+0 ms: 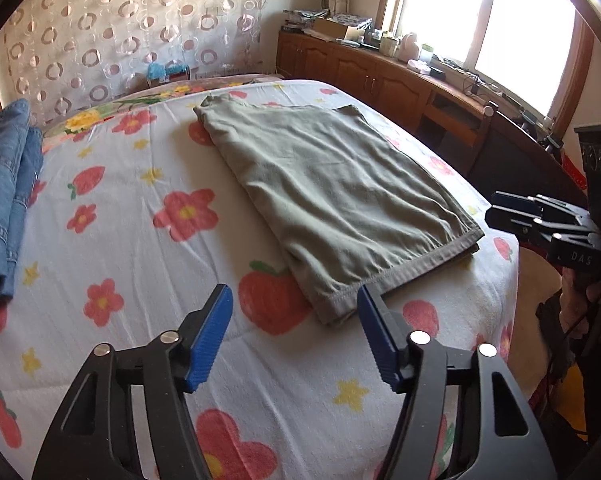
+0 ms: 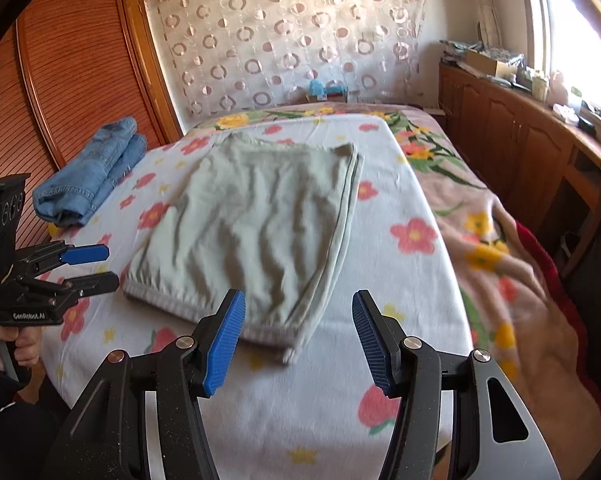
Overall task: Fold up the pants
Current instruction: 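Move the left gripper to the folded shorts hem and grasp it, then hold the hem with the left gripper and begin lifting it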
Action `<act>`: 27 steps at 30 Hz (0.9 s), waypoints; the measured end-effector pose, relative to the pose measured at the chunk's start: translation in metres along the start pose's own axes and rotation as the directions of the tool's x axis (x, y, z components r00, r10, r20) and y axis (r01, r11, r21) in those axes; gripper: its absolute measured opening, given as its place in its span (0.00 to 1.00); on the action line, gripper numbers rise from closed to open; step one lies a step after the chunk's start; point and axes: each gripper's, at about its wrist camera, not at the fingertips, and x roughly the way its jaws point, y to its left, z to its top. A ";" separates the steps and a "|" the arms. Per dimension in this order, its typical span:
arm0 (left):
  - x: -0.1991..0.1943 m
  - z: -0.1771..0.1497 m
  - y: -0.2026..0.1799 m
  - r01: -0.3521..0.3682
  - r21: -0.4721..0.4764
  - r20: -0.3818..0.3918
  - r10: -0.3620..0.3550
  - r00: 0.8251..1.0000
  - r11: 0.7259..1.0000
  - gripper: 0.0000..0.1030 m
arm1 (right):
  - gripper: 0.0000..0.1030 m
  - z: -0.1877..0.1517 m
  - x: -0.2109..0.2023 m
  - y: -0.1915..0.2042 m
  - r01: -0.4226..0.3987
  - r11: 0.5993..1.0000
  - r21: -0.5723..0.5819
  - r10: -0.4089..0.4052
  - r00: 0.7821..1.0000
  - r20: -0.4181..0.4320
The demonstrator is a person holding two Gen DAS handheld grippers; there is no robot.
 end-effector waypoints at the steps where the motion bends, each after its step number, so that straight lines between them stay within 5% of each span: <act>1: 0.000 -0.001 0.000 0.009 -0.006 -0.003 -0.009 1.000 1.000 0.57 | 0.56 -0.001 0.000 0.000 -0.002 1.000 0.001 0.002 1.000 -0.003; 10: 0.002 -0.001 -0.017 0.032 0.013 -0.005 -0.031 0.999 0.999 0.42 | 0.56 -0.007 -0.001 0.002 -0.015 1.000 0.009 0.015 1.000 -0.007; 21: 0.016 -0.005 -0.024 0.043 0.016 -0.034 -0.043 0.999 0.999 0.39 | 0.56 -0.012 0.002 0.000 -0.020 0.999 0.027 0.020 1.000 -0.013; 27: 0.015 -0.005 -0.024 0.033 0.021 -0.020 -0.033 0.999 0.999 0.15 | 0.56 -0.014 0.004 -0.002 -0.021 0.999 0.034 0.021 1.000 -0.021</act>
